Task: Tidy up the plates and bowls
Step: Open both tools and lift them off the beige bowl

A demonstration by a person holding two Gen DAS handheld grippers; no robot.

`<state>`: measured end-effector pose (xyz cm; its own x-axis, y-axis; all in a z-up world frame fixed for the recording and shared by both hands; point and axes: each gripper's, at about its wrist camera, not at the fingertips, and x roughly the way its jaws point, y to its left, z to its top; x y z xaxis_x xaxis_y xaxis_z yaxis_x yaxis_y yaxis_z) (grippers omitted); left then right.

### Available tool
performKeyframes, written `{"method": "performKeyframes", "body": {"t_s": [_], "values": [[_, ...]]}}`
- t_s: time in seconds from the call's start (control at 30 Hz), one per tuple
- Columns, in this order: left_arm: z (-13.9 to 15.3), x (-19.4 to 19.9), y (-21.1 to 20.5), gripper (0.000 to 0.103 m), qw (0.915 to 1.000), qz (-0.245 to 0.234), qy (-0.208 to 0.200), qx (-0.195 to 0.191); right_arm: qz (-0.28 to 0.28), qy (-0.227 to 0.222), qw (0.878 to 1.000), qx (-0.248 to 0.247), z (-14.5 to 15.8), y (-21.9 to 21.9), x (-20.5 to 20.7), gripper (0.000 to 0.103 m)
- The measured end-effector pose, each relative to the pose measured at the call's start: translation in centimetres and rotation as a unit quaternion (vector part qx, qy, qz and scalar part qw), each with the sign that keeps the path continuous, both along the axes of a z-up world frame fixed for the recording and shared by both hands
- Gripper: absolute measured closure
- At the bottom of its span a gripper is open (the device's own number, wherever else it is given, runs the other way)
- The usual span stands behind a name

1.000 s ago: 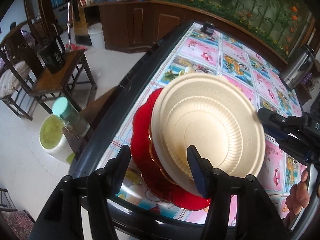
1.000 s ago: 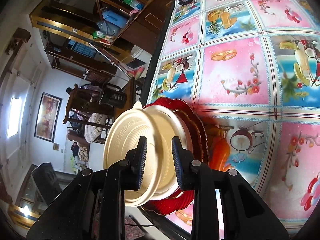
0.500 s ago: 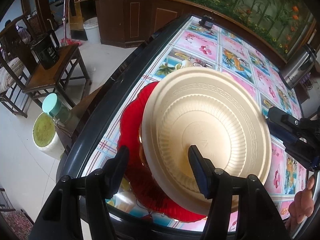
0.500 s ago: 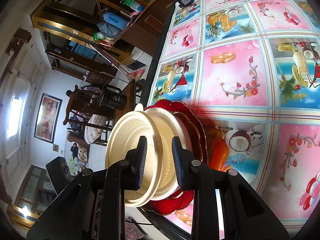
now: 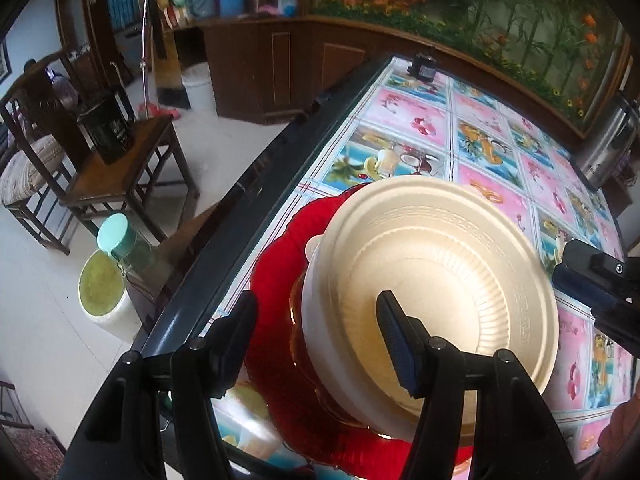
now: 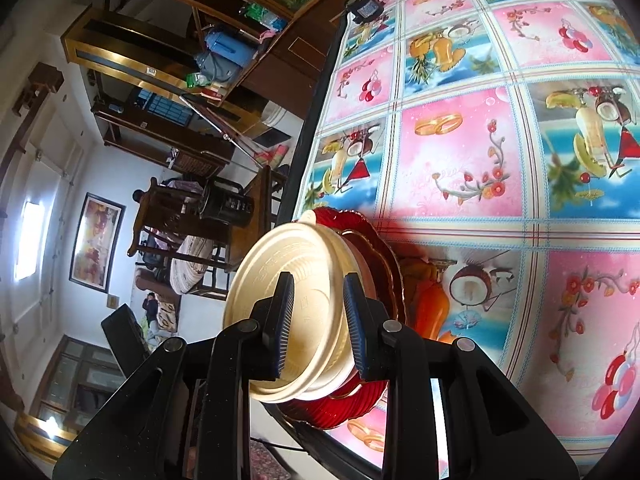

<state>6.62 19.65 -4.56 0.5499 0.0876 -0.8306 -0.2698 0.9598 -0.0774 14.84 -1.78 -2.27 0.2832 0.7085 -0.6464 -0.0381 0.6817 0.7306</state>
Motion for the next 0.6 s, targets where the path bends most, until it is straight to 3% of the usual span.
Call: {"method": "performKeyframes", "body": {"t_s": [0.33,0.43,0.6], "values": [[-0.7,0.0,-0.5,0.042,0.9996,-0.003,-0.025,0.012,-0.003,-0.002,1.000,-0.002,0.0,0.0,-0.2,0.077],[0.1,-0.6,-0.2,0.042,0.9991,0.006,-0.039,0.015,-0.002,-0.006,1.000,-0.002,0.1,-0.1,-0.3,0.077],[2.8,-2.7,0.0,0.039,0.9943,0.029,-0.088,0.053,0.008,-0.029,1.000,-0.008,0.4,0.0,-0.9,0.077]]}}
